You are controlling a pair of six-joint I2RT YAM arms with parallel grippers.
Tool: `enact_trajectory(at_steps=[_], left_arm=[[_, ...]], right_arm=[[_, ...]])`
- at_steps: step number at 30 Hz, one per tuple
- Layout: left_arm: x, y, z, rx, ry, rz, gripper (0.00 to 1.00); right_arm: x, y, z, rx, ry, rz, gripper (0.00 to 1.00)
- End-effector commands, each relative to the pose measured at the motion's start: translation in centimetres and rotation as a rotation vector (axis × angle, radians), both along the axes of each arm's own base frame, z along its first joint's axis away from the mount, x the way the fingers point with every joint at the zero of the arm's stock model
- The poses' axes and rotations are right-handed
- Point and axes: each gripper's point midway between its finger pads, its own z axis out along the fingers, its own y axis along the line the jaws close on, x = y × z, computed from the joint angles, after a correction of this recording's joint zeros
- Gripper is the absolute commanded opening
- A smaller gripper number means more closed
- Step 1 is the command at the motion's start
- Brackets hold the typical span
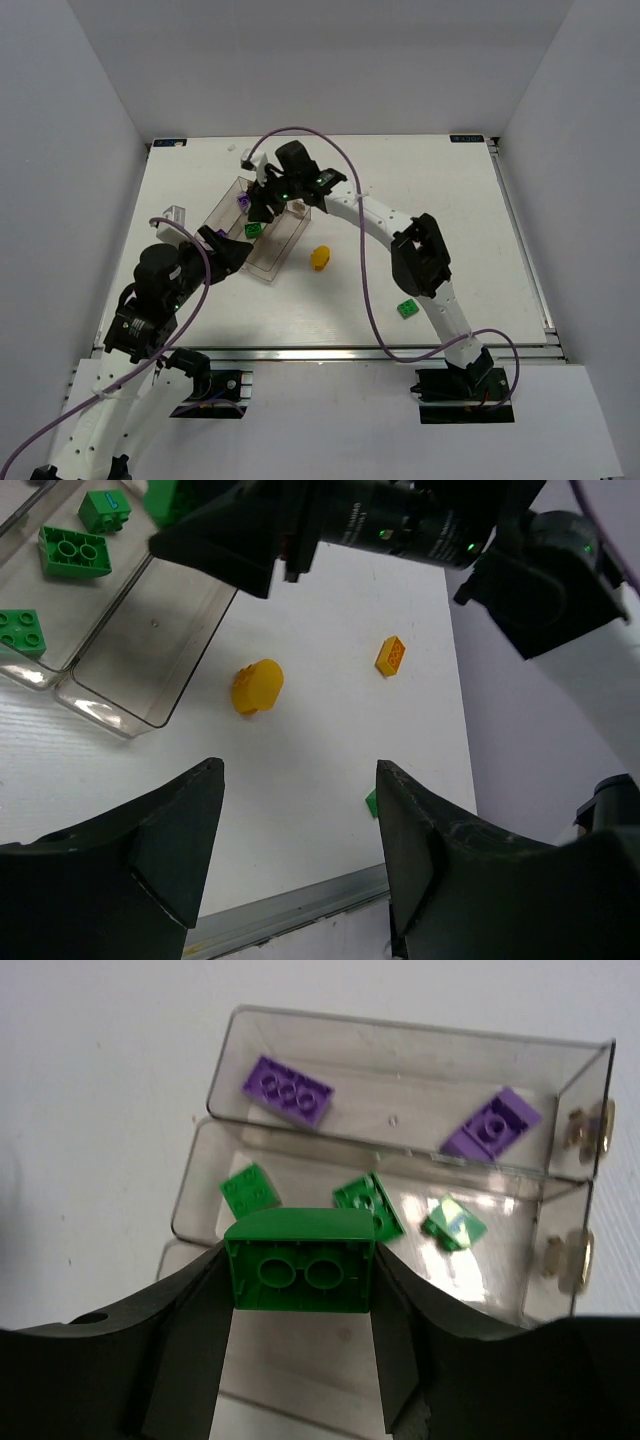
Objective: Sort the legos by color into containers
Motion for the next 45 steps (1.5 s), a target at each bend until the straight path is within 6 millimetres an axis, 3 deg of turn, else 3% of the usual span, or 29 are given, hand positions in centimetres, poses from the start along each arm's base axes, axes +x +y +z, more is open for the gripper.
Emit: enact_trajectory(at_steps=[1, 3, 7, 9, 14, 15, 16, 19, 20, 27, 28, 29, 30, 32, 33, 35, 36, 38, 40, 41, 42, 43, 44, 45], left_arm=[[-0.3, 0.3, 1.7, -0.014, -0.026, 0.014, 0.72], [-0.6, 0.3, 1.6, -0.016, -0.018, 0.009, 0.72], [-0.9, 0.1, 1.5, -0.03, -0.009, -0.001, 0.72], [-1.0, 0.0, 1.5, -0.031, -0.007, -0.008, 0.72], [-1.0, -0.2, 1.9, -0.026, -0.006, -0.018, 0.72], [-1.0, -0.2, 2.0, -0.025, -0.006, -0.022, 0.72], [-1.0, -0.3, 2.0, -0.025, -0.008, -0.026, 0.72], [-0.7, -0.7, 2.0, -0.03, -0.006, -0.042, 0.73], [-0.6, -0.9, 2.0, -0.032, -0.004, -0.049, 0.73], [1.0, -2.9, 2.1, -0.029, 0.003, -0.141, 0.67], [1.1, -3.2, 2.2, -0.028, -0.002, -0.153, 0.65], [1.3, -3.7, 2.7, -0.037, -0.021, -0.182, 0.54], [1.4, -4.1, 2.9, -0.04, -0.024, -0.203, 0.48], [1.6, -5.5, 2.6, -0.043, -0.01, -0.28, 0.31], [1.8, -6.0, 2.3, -0.045, 0.0, -0.306, 0.26], [2.2, -7.5, 1.1, -0.06, 0.034, -0.384, 0.18], [2.5, -7.9, 0.5, -0.064, 0.05, -0.404, 0.17], [2.7, -9.5, -1.2, -0.062, 0.104, -0.474, 0.17], [3.5, -10.7, -3.2, -0.037, 0.163, -0.51, 0.21], [3.2, -11.7, -3.7, -0.023, 0.176, -0.548, 0.25], [3.5, -12.5, -3.7, -0.003, 0.17, -0.575, 0.36], [3.8, -13.5, -5.3, 0.016, 0.218, -0.596, 0.42], [3.9, -14.3, -5.8, 0.034, 0.226, -0.619, 0.48], [3.5, -15.9, -5.6, 0.062, 0.207, -0.671, 0.55]], right_arm=[[2.1, 3.4, 3.1, 0.156, -0.08, -0.099, 0.06], [2.6, 4.4, 3.2, 0.166, -0.093, -0.137, 0.07], [3.1, 5.2, 0.7, 0.141, -0.079, -0.167, 0.18], [2.8, 5.4, -0.4, 0.127, -0.065, -0.171, 0.25], [2.4, 4.8, -2.6, 0.077, -0.056, -0.172, 0.31], [2.4, 4.6, -2.8, 0.07, -0.06, -0.166, 0.35], [2.3, 4.6, -3.1, 0.062, -0.059, -0.158, 0.45], [2.1, 4.6, -1.9, 0.074, -0.076, -0.14, 0.65], [2.2, 4.4, -1.5, 0.081, -0.076, -0.136, 0.67], [2.3, 3.0, 2.3, 0.118, -0.089, -0.137, 0.7], [2.6, 2.5, 2.7, 0.125, -0.065, -0.157, 0.69], [2.6, 2.0, 3.0, 0.122, -0.044, -0.169, 0.67], [3.7, 0.4, 4.7, 0.138, -0.044, -0.208, 0.58], [4.1, -1.5, 5.7, 0.147, 0.013, -0.262, 0.43], [5.9, -4.9, 6.8, 0.149, 0.019, -0.325, 0.25], [6.5, -7.9, 7.1, 0.136, 0.054, -0.378, 0.08], [7.8, -12.2, 6.9, 0.111, 0.082, -0.445, 0.0], [7.5, -15.2, 6.4, 0.083, 0.104, -0.456, 0.0], [6.7, -20.9, 5.1, 0.046, 0.17, -0.505, 0.0], [6.3, -23.6, 6.1, 0.049, 0.142, -0.524, 0.0], [5.2, -24.8, 5.5, 0.04, 0.166, -0.524, 0.01], [3.8, -27.4, 3.3, 0.042, 0.248, -0.522, 0.08], [2.4, -28.5, 4.5, 0.067, 0.237, -0.509, 0.15], [1.0, -28.8, 4.4, 0.093, 0.26, -0.475, 0.29]])
